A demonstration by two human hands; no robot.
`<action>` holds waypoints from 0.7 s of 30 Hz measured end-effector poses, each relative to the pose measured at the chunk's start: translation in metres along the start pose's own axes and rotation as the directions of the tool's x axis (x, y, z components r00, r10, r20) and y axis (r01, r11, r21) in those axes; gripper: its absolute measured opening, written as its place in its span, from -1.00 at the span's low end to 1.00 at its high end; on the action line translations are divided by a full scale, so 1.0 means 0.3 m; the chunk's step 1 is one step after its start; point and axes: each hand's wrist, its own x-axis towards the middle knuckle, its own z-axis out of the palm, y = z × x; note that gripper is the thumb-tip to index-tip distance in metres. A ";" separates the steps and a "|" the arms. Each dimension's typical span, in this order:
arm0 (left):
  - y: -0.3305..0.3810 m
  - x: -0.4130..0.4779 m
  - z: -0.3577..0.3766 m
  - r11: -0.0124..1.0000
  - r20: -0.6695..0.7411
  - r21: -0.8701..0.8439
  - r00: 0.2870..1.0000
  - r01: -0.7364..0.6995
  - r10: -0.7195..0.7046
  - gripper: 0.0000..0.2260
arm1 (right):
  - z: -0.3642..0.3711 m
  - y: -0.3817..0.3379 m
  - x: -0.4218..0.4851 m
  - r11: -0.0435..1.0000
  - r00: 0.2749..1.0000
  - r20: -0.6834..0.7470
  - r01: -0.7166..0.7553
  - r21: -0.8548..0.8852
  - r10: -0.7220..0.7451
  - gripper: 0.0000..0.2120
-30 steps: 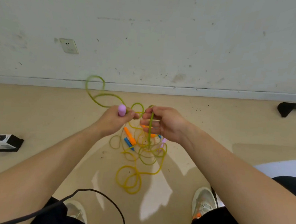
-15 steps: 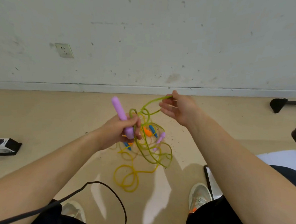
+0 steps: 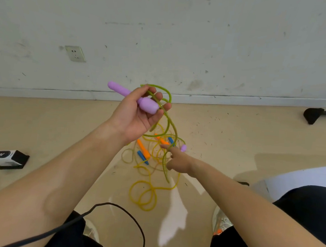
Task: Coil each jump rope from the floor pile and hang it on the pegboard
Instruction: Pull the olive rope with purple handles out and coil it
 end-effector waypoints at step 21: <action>0.016 0.123 -0.288 0.520 -0.205 0.846 0.827 -0.120 0.523 -0.85 | -0.111 -0.031 -0.052 0.971 0.994 -0.061 -0.076 0.228 0.093 -0.82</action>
